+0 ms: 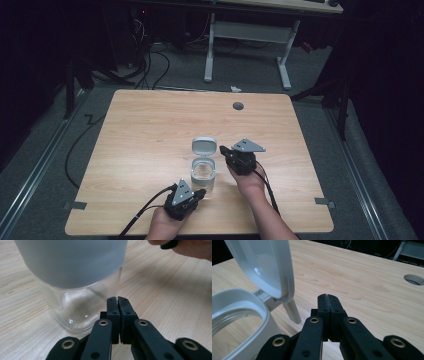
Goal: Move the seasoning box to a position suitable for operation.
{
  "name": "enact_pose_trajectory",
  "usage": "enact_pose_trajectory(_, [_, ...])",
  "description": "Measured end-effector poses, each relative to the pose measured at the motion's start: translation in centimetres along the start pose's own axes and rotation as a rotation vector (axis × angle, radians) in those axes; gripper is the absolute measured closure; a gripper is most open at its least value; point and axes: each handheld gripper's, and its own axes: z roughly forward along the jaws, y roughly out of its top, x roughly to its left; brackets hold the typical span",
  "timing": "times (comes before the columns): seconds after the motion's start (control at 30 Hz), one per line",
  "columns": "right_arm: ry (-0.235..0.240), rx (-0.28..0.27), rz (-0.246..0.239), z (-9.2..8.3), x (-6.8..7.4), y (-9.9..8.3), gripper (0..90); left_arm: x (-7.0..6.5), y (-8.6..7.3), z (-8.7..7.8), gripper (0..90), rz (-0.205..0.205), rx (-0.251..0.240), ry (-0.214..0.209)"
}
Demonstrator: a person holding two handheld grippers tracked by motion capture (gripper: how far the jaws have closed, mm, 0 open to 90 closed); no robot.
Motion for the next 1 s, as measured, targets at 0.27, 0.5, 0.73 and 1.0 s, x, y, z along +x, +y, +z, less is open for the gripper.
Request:
enact_pose_trajectory(0.27, [0.002,-0.023,0.002,0.5,0.2,1.5,89.9,0.1,0.1,-0.1,88.2,-0.015,-0.019,-0.006])
enact_pose_trajectory(0.5, [0.005,-0.033,0.007,0.6,0.4,2.3,89.9,0.2,0.2,0.0,88.2,-0.025,-0.018,0.006])
enact_pose_trajectory(0.73, [0.016,-0.050,0.019,0.6,0.5,2.6,89.9,0.3,0.3,0.1,88.3,-0.035,-0.012,0.010])
enact_pose_trajectory(1.0, [0.033,-0.060,0.017,0.3,1.0,2.7,89.9,0.3,0.3,0.1,88.2,-0.039,-0.010,0.008])
